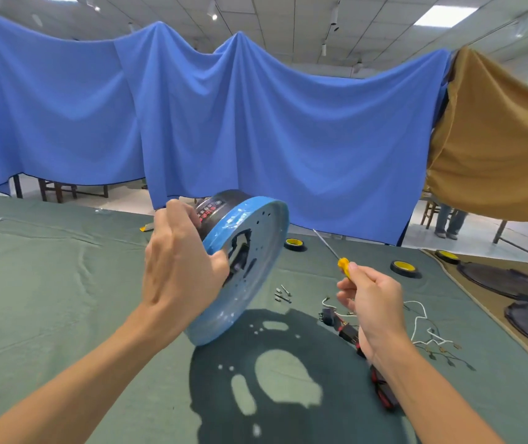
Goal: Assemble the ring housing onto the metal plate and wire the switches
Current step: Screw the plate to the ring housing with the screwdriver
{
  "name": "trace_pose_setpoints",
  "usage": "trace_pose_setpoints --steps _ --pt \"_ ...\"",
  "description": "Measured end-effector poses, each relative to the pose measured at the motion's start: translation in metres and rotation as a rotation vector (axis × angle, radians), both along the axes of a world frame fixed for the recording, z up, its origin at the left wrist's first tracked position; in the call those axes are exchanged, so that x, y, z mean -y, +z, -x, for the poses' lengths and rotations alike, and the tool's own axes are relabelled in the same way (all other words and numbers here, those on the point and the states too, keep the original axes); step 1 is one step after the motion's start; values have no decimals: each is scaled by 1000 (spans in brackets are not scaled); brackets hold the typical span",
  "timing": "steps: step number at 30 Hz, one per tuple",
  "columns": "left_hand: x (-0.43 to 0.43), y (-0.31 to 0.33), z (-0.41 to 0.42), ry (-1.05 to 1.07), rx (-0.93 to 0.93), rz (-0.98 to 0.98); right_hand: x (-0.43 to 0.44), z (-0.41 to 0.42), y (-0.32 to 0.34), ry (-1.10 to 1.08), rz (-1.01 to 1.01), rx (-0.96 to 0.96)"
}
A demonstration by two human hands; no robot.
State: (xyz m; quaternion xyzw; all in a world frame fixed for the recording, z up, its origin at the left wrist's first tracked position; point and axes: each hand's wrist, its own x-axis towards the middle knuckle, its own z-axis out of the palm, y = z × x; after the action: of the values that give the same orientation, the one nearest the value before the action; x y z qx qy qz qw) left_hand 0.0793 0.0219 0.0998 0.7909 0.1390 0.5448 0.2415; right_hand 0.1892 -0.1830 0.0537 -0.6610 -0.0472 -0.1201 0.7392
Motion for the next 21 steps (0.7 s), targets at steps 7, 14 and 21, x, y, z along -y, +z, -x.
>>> trace_pose_setpoints --steps 7,14,21 --pt "4 -30 -1 30 28 -555 1 7 -9 4 3 -14" --pt "4 -90 -3 -5 -60 -1008 4 9 -22 -20 0 0" --pt "3 -136 0 -112 -16 -1155 3 9 -41 -7 70 5"
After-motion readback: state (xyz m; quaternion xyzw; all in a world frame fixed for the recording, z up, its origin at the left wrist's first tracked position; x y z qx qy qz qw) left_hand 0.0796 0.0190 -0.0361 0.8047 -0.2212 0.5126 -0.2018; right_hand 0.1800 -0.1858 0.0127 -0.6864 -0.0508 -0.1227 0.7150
